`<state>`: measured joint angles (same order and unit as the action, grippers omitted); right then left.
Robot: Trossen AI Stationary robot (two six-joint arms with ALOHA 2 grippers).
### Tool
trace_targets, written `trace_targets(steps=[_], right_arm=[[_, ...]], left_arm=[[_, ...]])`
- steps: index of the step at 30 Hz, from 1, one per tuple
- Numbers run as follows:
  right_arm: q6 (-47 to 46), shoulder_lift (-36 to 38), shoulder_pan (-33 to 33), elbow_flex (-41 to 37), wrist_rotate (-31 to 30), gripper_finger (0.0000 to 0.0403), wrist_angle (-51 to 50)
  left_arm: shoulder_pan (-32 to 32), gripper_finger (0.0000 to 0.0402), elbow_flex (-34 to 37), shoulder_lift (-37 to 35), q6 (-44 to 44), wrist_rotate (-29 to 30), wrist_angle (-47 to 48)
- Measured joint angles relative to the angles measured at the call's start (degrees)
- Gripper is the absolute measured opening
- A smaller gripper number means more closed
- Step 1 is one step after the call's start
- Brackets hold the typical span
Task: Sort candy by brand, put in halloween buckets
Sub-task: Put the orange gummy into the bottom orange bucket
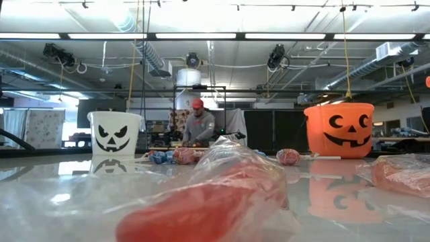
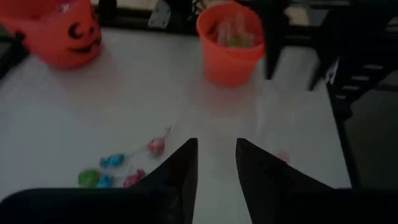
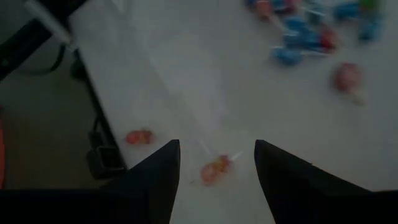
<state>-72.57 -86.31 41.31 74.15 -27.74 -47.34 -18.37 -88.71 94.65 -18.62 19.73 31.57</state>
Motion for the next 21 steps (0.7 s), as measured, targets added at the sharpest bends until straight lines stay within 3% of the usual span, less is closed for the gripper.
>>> trace_targets(steps=[6,11,18,21], right_arm=[[7.1,-5.6,-2.1,0.0,6.1,0.0216,7.4],[8.7,-8.9,-3.2,0.0,9.4,0.0216,9.2],[10.0,-9.0,-3.2,0.0,8.2,0.0216,10.7],[11.0,-9.1,-3.6,0.0,8.7,0.0216,10.5]], left_arm=[[0.2,0.0124,0.0,-1.6,-2.9,-0.2,4.8],[1.3,0.0125,0.0,-2.8,-4.2,-4.0,7.2],[-0.5,0.0125,0.5,-7.7,-5.5,1.3,17.8],[-0.7,0.0125,6.0,-12.7,-7.7,2.2,16.3]])
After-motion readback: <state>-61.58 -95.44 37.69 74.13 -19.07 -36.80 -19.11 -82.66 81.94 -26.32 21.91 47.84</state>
